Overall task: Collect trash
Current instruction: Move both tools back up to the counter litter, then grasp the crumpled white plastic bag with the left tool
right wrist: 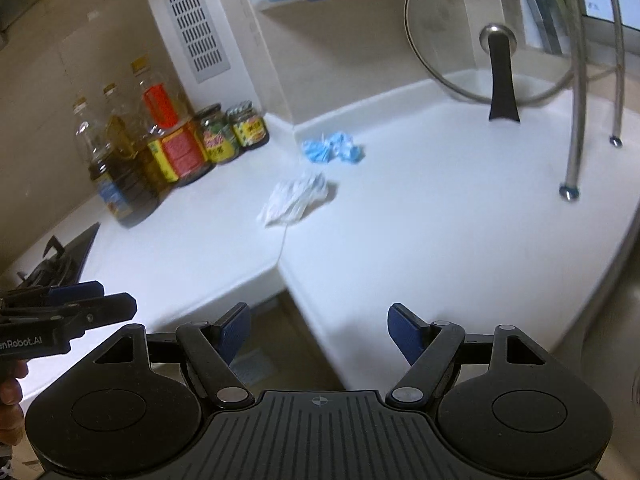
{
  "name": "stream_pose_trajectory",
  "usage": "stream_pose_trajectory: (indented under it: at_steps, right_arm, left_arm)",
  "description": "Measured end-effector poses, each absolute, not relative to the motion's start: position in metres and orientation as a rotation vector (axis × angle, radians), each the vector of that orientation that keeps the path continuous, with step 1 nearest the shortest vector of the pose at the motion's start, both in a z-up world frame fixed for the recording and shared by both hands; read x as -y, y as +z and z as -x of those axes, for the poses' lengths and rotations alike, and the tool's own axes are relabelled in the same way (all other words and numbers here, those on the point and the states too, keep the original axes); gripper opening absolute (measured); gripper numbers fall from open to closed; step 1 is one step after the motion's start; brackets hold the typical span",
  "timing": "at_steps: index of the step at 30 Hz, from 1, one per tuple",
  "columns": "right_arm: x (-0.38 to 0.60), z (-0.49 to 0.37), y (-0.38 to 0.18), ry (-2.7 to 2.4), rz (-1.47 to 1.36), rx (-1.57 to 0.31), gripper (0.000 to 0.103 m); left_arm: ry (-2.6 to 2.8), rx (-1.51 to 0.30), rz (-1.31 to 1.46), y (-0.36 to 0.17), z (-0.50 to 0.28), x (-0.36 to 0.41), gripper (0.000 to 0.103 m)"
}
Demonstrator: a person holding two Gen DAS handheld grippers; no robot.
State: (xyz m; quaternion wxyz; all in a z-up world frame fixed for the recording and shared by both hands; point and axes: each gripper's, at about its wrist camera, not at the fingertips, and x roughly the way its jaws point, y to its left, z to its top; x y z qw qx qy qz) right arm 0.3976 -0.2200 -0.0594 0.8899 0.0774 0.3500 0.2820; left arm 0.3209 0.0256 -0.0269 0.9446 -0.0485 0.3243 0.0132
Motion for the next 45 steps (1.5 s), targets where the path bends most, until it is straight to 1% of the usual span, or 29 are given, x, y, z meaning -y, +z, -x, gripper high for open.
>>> stream_pose_trajectory:
  at_steps: [15,24,29,30,31,33,36,38,44,45]
  right_arm:
    - [0.232,-0.515,-0.072,0.601,-0.134,-0.712,0.076]
    - [0.225,-0.554,-0.08,0.615,-0.128,-0.711,0.076]
    - [0.221,-0.567,-0.083,0.629,-0.132,-0.716,0.076]
    - [0.221,-0.569,-0.084,0.63,-0.133,-0.717,0.076]
    - [0.22,-0.571,-0.084,0.632,-0.134,-0.719,0.076]
    - [0.22,-0.574,-0.085,0.633,-0.138,-0.722,0.076]
    - [0.219,-0.579,-0.086,0.634,-0.139,-0.726,0.076]
    - [0.218,-0.582,-0.087,0.636,-0.139,-0.728,0.076]
    - [0.217,-0.587,-0.087,0.642,-0.137,-0.729,0.076]
    - [0.216,-0.589,-0.087,0.642,-0.138,-0.729,0.076]
  left_arm:
    - [0.055,-0.676,0.028,-0.055,-0.456,0.004,0.071]
    - [0.054,-0.692,-0.004,-0.069,-0.508,0.004,0.071]
    - [0.052,-0.713,-0.029,-0.077,-0.527,0.006,0.069]
    - [0.053,-0.717,-0.031,-0.079,-0.53,0.006,0.068]
    - [0.052,-0.721,-0.032,-0.08,-0.532,0.006,0.065]
    - [0.048,-0.728,-0.036,-0.082,-0.536,0.007,0.064]
    - [0.045,-0.741,-0.039,-0.085,-0.541,0.007,0.058]
    - [0.049,-0.746,-0.033,-0.087,-0.544,0.007,0.046]
    - [0.04,-0.747,-0.026,-0.086,-0.546,0.004,0.028]
    - [0.041,-0.745,-0.025,-0.086,-0.546,0.003,0.027]
